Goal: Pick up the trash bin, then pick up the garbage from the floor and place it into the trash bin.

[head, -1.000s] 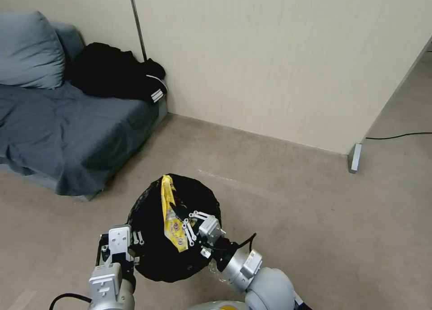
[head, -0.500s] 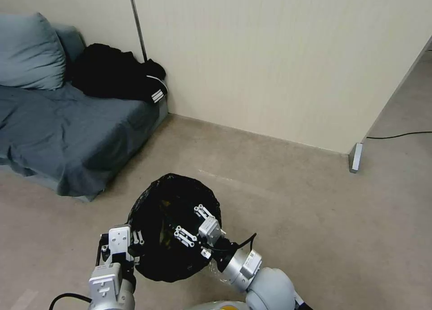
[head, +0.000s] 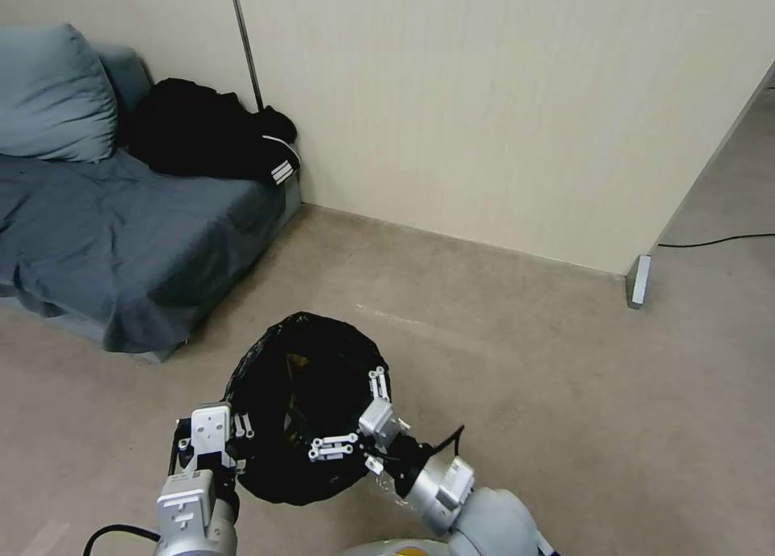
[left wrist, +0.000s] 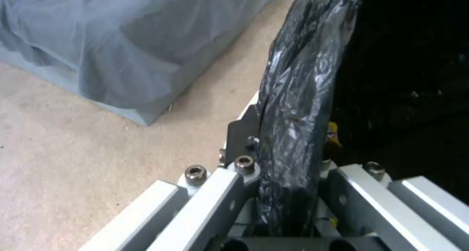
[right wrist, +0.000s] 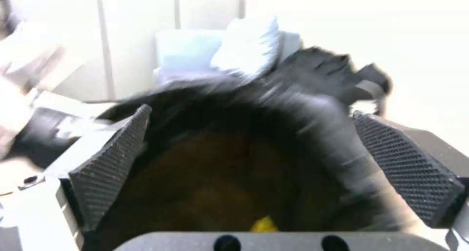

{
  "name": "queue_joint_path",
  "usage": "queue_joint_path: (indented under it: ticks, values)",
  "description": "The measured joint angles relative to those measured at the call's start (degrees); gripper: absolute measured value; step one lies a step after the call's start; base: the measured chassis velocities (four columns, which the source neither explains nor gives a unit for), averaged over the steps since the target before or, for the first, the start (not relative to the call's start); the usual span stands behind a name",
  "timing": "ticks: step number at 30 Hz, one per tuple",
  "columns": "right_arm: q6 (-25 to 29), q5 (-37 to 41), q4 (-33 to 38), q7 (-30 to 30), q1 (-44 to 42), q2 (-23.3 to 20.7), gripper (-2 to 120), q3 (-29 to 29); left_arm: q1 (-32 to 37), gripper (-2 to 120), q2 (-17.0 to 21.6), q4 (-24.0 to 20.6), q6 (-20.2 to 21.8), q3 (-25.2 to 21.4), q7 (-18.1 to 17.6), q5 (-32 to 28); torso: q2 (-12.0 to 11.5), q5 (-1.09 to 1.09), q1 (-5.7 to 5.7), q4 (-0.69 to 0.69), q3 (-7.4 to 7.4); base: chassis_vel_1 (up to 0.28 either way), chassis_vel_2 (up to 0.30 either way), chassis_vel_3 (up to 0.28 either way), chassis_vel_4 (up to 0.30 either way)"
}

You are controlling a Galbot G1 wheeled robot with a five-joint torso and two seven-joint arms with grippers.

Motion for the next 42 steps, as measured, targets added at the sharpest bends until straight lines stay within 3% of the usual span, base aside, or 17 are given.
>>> queue_joint_path:
  ticks: [4, 10, 16, 21, 42]
  values:
    - [0.0, 0.3, 3.3, 1.2, -0.5, -0.4, 100, 2.8, -1.1, 2, 0.2, 0.5, 0.6, -0.7, 0.7, -0.1, 0.0, -0.01, 0.00, 0.02, 0.00, 0.000, 0.000, 0.000, 0.000]
    - [-3.4, 0.2, 10.6, 8.1, -4.2, -2.3, 100, 8.4, -2.9, 1, 1.5, 1.8, 0.9, -2.0, 1.7, -0.4, 0.0, -0.09, 0.00, 0.03, 0.00, 0.000, 0.000, 0.000, 0.000]
    - [-7.4, -1.1, 14.7, 14.9, -10.6, 1.4, 100, 14.1, -3.1, 1, 1.9, 2.9, 0.4, -2.8, 1.8, -1.3, 0.0, -0.12, 0.00, 0.03, 0.00, 0.000, 0.000, 0.000, 0.000]
    - [-6.7, -2.1, 14.7, 16.9, -14.2, 3.5, 100, 16.9, -2.7, 1, 2.1, 2.9, 0.0, -2.9, 1.8, -1.7, 0.0, -0.12, 0.00, 0.04, 0.00, 0.000, 0.000, 0.000, 0.000]
    - [-1.9, -1.3, 11.6, 18.8, -15.9, 4.0, 100, 16.1, -1.0, 1, 2.2, 1.2, -0.2, -2.4, 2.3, -1.9, 0.0, -0.12, 0.00, 0.04, 0.00, 0.019, 0.021, 0.022, 0.023]
